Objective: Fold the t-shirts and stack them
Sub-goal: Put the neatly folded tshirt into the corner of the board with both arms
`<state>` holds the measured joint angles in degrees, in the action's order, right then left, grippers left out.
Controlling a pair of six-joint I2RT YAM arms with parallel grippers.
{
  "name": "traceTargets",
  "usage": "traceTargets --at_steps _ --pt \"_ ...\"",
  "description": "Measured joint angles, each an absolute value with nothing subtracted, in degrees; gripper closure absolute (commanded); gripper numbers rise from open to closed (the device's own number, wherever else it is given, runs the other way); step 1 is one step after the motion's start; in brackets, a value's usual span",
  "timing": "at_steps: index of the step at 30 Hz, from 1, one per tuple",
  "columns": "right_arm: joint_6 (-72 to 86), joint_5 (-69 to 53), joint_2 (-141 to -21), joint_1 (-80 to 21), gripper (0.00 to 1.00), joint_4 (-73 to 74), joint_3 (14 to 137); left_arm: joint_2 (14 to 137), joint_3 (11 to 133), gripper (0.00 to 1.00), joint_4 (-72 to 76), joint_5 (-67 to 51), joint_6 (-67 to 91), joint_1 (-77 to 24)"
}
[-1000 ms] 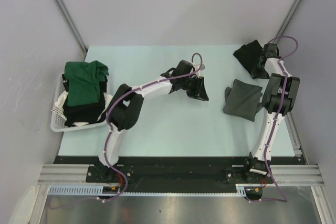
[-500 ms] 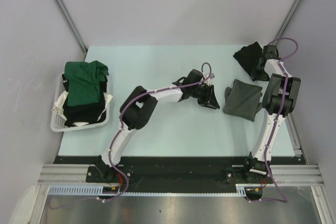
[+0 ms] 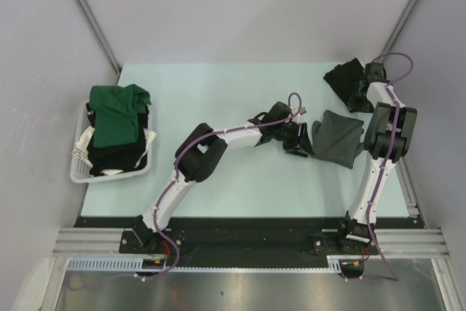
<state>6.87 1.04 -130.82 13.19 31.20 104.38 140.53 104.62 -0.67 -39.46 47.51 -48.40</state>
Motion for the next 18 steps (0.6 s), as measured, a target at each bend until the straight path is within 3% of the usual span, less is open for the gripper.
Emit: traceTargets --at_steps 10,18 --pt "6.9 -0.4 -130.8 13.5 0.80 31.8 104.6 143.0 110.0 0.45 -1.0 -38.7 47.6 -48.1" --pt "7.0 -1.8 -130.8 13.9 0.80 33.6 105.3 147.6 116.9 0.50 -3.0 -37.8 47.6 -48.1"
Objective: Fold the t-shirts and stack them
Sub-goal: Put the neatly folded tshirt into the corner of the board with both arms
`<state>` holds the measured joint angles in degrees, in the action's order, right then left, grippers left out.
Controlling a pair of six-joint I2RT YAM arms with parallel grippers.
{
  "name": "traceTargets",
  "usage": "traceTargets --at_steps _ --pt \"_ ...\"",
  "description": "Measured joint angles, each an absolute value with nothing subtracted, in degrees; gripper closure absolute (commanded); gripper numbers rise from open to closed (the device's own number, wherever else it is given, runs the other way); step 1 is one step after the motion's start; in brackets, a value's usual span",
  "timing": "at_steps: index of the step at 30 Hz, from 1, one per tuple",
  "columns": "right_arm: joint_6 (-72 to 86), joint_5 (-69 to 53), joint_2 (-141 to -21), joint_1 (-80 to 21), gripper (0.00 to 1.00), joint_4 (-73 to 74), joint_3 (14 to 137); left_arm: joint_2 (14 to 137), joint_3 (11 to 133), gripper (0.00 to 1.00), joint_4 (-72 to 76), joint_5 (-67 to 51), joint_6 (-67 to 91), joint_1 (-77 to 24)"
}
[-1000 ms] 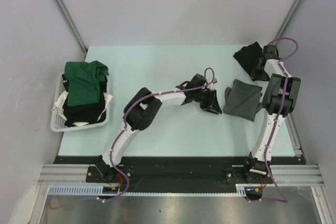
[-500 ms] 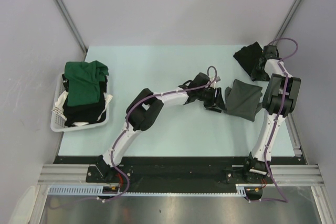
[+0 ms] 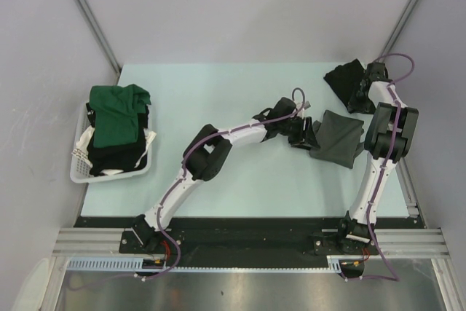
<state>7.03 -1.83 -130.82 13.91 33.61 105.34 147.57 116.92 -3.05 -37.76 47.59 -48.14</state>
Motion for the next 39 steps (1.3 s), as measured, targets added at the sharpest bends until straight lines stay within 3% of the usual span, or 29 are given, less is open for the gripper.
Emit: traceTargets --at_steps 8,14,18,24,35,39 --pt "7.0 -2.7 -130.8 14.1 0.79 35.4 106.4 150.0 118.7 0.85 -5.2 -37.3 48.0 -48.2" --pt "7.0 -2.9 -130.8 14.1 0.79 35.9 106.5 150.0 118.7 1.00 -6.8 -36.5 47.8 -48.3" --pt "7.0 -2.9 -130.8 14.1 0.79 36.1 106.5 149.0 116.7 1.00 -5.9 -36.2 47.3 -48.2" --pt "7.1 -2.9 -130.8 14.1 0.79 36.1 106.3 140.4 102.7 1.00 -4.3 -35.7 45.5 -47.2" --pt "8.4 -2.0 -123.3 12.4 0.80 35.3 93.9 127.3 83.5 1.00 -4.9 -34.4 40.2 -43.8" --pt "8.6 -1.1 -120.9 11.7 0.70 35.9 90.9 123.9 79.6 1.00 -5.3 -34.1 39.3 -43.3"
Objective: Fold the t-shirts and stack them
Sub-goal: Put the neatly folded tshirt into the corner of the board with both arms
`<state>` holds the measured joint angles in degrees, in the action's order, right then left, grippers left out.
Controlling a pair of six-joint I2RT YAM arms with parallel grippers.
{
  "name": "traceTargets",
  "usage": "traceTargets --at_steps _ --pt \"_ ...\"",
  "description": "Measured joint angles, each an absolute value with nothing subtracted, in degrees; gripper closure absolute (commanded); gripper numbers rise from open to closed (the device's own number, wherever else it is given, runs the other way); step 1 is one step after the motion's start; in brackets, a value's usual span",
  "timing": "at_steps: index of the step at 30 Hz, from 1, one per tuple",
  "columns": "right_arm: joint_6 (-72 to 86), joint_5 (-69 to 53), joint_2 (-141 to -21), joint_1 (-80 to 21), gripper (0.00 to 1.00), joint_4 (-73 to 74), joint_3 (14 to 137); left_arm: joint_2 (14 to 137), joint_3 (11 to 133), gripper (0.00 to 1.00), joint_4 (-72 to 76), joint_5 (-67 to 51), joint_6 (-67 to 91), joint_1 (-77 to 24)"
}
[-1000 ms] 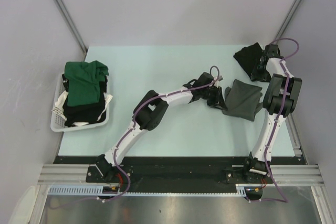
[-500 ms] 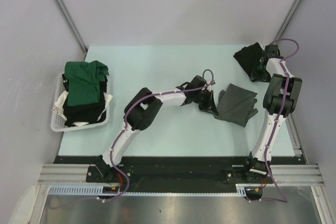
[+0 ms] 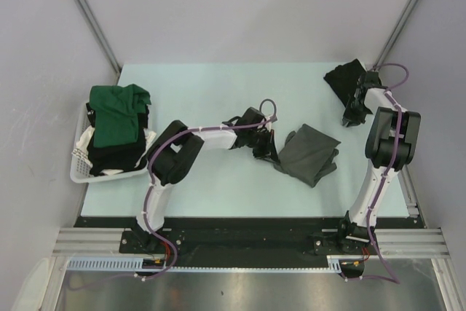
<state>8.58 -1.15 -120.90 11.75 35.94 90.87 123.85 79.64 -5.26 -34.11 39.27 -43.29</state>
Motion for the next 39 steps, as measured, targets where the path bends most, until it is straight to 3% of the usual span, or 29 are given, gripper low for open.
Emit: traceTargets --at_steps 2,8,16,26,39 --pt "8.6 -0.1 -120.0 11.4 0.60 36.2 90.4 122.7 78.6 1.00 -5.3 -34.0 39.0 -43.2" --pt "7.9 2.3 -118.7 10.9 0.53 35.2 90.7 121.3 77.2 0.95 -4.8 -34.0 39.0 -43.2" --pt "6.6 4.1 -119.9 10.3 0.53 34.8 97.0 121.3 77.1 0.83 -4.8 -34.0 38.9 -43.2" --pt "5.3 5.3 -128.2 10.2 0.53 35.2 106.6 121.3 77.4 0.79 -4.8 -34.0 39.0 -43.2" --pt "4.9 6.2 -131.0 11.8 0.52 36.5 109.5 122.7 79.0 0.77 -4.9 -34.7 39.0 -43.2"
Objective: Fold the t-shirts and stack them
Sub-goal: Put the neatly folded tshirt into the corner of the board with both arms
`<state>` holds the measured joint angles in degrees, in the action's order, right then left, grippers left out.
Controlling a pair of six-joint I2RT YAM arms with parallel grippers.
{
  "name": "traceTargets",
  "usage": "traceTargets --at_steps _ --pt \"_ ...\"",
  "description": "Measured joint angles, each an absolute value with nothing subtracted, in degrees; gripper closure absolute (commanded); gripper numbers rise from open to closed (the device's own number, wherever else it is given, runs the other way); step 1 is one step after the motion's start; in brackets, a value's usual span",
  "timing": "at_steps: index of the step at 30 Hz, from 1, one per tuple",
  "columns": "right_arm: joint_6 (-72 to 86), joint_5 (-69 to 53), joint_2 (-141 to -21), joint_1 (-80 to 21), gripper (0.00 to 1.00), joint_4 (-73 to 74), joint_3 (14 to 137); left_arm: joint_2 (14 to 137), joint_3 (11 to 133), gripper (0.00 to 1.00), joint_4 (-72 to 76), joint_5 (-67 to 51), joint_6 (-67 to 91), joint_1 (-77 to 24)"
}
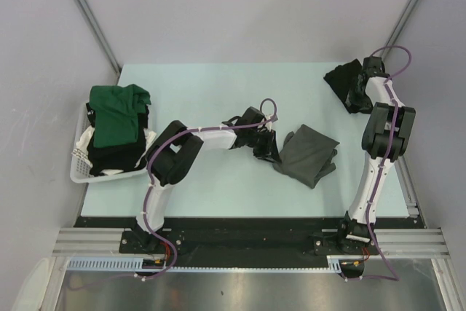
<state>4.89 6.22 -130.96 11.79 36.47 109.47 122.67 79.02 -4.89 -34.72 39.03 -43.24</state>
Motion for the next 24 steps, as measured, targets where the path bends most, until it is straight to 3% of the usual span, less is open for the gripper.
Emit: traceTargets --at_steps 12,16,19,24 --pt "4.9 5.5 -135.3 12.2 0.55 37.8 113.5 123.1 79.9 0.77 -5.5 -34.9 39.0 -43.2" --pt "4.8 4.9 -136.4 12.1 0.92 38.9 115.3 123.2 79.9 0.77 -5.6 -34.9 39.0 -43.2" --pt "5.2 4.5 -136.7 11.8 1.00 38.9 115.9 123.2 79.9 0.77 -5.6 -35.0 39.0 -43.2" --pt "5.3 4.6 -136.8 11.8 1.00 38.9 115.9 123.5 79.9 0.77 -5.7 -35.0 39.0 -43.2"
